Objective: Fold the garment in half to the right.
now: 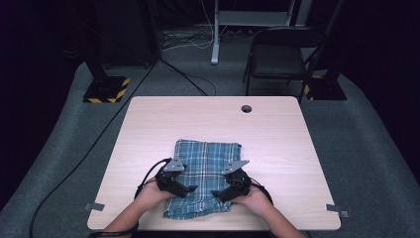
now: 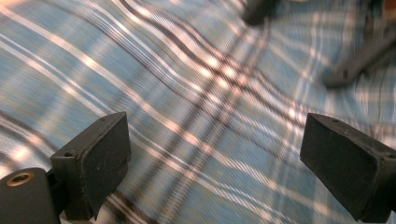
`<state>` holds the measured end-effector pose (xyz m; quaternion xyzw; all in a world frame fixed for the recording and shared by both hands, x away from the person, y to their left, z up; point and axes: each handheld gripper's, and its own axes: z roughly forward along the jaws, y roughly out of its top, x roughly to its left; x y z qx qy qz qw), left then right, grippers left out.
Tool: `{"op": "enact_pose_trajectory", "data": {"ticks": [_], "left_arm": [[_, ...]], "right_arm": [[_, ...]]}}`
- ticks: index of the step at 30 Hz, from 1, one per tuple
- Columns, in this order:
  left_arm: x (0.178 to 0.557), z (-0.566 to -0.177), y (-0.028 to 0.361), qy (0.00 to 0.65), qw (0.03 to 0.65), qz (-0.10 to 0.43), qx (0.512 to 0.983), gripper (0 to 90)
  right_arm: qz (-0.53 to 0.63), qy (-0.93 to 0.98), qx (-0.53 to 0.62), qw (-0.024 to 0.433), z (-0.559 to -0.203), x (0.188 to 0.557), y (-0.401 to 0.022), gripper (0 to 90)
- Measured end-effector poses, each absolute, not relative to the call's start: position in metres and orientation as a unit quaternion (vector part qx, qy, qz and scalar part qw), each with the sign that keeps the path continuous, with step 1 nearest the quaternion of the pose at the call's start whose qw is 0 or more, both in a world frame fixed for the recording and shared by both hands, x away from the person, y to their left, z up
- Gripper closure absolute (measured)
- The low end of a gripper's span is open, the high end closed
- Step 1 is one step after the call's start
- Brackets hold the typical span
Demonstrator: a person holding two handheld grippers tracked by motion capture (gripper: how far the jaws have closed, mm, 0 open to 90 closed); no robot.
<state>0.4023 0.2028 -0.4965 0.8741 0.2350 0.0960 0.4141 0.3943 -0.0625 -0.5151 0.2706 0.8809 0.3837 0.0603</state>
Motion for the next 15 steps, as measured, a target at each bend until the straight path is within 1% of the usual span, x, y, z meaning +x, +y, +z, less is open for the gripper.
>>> {"op": "enact_pose_trajectory", "data": {"ticks": [3, 7, 12, 15], "left_arm": [[0.413, -0.485, 0.204, 0.26, 0.433, 0.113, 0.856, 7.7], [0.433, -0.478, 0.202, 0.288, 0.448, 0.099, 0.84, 7.5], [0.45, -0.495, 0.193, 0.318, 0.395, 0.103, 0.856, 8.3], [0.449, -0.509, 0.191, 0.316, 0.393, 0.119, 0.855, 8.1]], "right_arm": [[0.385, 0.879, 0.275, 0.065, -0.515, 0.393, -0.063, 11.0], [0.386, 0.877, 0.275, 0.078, -0.515, 0.389, -0.063, 11.1], [0.382, 0.88, 0.26, 0.11, -0.512, 0.382, -0.062, 12.1], [0.376, 0.884, 0.252, 0.12, -0.505, 0.377, -0.062, 14.4]]}}
